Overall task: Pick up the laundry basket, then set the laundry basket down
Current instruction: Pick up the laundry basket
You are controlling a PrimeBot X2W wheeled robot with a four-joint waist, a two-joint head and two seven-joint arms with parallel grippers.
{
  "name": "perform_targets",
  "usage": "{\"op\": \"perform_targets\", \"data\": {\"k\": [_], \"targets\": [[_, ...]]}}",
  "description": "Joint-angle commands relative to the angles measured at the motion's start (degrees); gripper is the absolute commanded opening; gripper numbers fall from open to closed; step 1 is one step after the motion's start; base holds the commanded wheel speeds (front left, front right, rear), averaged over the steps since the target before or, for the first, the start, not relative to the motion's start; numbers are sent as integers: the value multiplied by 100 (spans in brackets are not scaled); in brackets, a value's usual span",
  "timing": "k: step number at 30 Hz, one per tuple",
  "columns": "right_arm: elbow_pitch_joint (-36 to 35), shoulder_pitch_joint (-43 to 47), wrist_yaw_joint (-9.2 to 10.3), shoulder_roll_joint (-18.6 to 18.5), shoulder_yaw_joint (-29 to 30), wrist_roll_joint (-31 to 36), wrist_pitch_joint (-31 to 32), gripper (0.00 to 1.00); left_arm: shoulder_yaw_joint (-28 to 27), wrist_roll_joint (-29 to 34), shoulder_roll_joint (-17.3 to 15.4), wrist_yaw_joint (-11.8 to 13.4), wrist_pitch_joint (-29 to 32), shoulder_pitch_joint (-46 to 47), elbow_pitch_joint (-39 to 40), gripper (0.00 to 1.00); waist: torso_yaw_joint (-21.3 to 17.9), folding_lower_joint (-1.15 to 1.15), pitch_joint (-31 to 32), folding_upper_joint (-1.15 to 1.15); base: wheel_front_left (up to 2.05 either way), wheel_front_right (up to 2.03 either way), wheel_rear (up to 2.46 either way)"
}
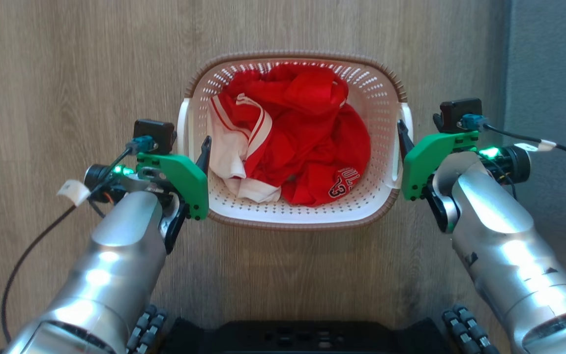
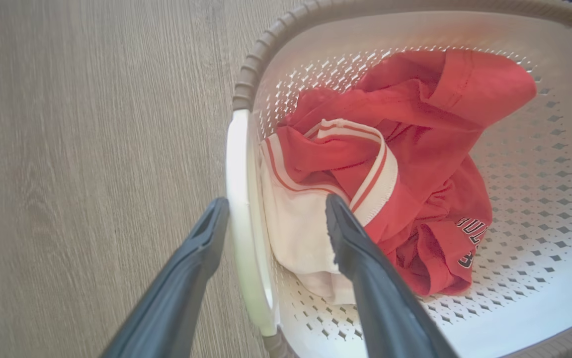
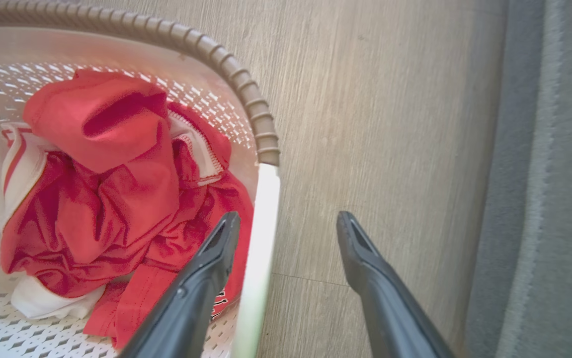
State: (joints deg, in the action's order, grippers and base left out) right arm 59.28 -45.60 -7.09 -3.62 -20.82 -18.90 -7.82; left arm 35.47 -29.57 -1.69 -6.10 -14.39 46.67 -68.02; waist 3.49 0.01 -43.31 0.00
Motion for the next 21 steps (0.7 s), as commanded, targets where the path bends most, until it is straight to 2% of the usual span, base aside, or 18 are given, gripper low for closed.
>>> {"op": "perform_targets", "data": {"k": [1, 9, 21], "targets": [[-48, 100, -40, 74, -222, -153, 62, 100, 38, -99, -119, -32, 13, 45, -49, 100, 34, -1, -106, 0, 0, 0, 0], [10, -37, -40, 74, -564, -559, 272, 100, 407, -445, -119, -83, 251, 248, -192, 100, 20, -1, -327, 0, 0, 0, 0], [283, -351, -40, 74, -777, -773, 539, 100, 1026, -811, -119, -119, 503, 604, -247, 100, 58, -1, -765, 0, 0, 0, 0]]}}
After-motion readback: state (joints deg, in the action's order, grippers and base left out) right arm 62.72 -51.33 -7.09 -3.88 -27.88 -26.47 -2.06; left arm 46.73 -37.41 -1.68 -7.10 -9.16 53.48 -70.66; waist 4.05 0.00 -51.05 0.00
